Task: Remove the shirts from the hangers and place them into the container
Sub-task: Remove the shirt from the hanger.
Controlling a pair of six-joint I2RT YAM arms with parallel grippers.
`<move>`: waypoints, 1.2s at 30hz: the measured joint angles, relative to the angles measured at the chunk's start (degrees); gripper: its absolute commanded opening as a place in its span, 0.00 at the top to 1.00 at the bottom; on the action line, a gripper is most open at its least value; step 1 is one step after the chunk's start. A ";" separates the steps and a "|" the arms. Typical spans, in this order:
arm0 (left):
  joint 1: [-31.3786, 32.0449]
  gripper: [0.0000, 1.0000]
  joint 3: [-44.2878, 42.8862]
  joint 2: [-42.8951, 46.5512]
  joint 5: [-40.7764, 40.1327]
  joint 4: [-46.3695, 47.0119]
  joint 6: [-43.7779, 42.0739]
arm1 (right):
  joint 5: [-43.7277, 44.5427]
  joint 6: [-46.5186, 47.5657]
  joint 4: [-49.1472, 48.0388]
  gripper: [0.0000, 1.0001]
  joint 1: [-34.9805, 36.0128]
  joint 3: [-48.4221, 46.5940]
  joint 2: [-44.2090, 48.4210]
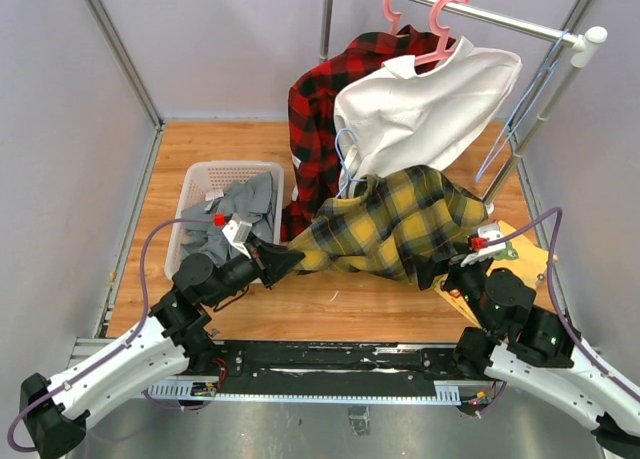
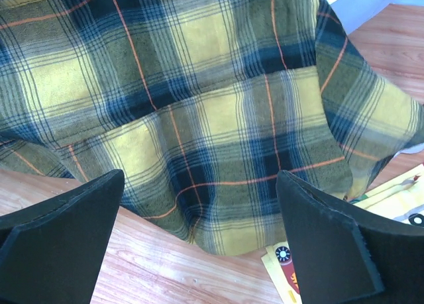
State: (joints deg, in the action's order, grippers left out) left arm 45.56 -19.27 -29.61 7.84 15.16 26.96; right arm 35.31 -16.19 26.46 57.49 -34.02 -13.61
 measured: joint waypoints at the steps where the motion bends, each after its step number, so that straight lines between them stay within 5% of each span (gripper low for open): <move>1: 0.00 1.00 0.07 0.48 0.35 -0.79 0.35 | -0.15 0.07 -0.22 0.02 0.00 0.04 -0.28; 26: -0.02 0.99 -7.30 -0.13 9.97 -18.97 3.93 | -13.66 -0.13 -12.37 0.01 0.00 -0.04 -12.15; 36: 0.09 1.00 -7.65 -2.78 16.76 -24.55 1.51 | -19.34 -4.70 -21.99 0.09 0.00 -0.24 -16.02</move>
State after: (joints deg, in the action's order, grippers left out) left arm 45.65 -26.92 -32.38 24.60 -9.39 28.47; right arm 15.97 -20.88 4.47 57.49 -34.26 -29.63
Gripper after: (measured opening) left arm 0.038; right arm 0.933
